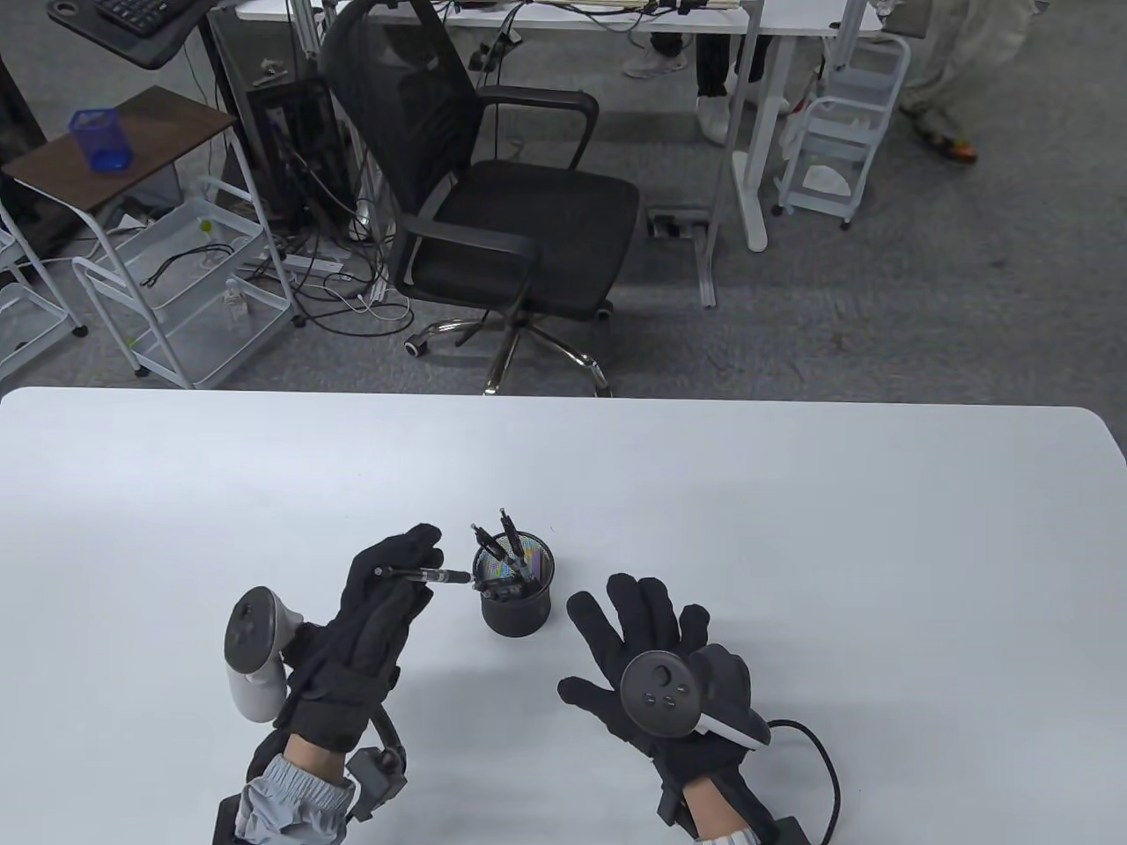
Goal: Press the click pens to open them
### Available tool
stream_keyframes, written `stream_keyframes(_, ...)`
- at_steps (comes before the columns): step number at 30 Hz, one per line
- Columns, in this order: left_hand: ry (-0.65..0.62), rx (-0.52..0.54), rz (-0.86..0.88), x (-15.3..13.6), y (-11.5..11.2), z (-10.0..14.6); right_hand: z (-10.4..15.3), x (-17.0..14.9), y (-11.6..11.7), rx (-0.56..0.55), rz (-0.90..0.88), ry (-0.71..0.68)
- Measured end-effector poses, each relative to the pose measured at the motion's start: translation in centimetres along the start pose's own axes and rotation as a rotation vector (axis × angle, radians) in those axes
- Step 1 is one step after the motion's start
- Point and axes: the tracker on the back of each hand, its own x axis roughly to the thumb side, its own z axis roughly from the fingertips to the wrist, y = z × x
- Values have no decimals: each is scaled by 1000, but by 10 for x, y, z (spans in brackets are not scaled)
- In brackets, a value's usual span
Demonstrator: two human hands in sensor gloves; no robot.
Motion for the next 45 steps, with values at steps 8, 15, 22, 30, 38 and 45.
stream_keyframes(8,-23,31,278,-35,4,5,0,3,2,6,16,2)
stream_keyframes(15,8,95,285,-40,3,6,-1,3,3,15,23,8)
stream_keyframes(22,103,231,399,-49,1,17,-1,5,3,15,29,4)
stream_keyframes(30,117,218,414,-53,2,18,-1,7,4,21,35,1)
stream_keyframes(38,91,178,426,-54,2,18,-1,8,4,24,43,-1)
stream_keyframes(45,82,166,422,-54,2,17,0,9,4,20,40,0)
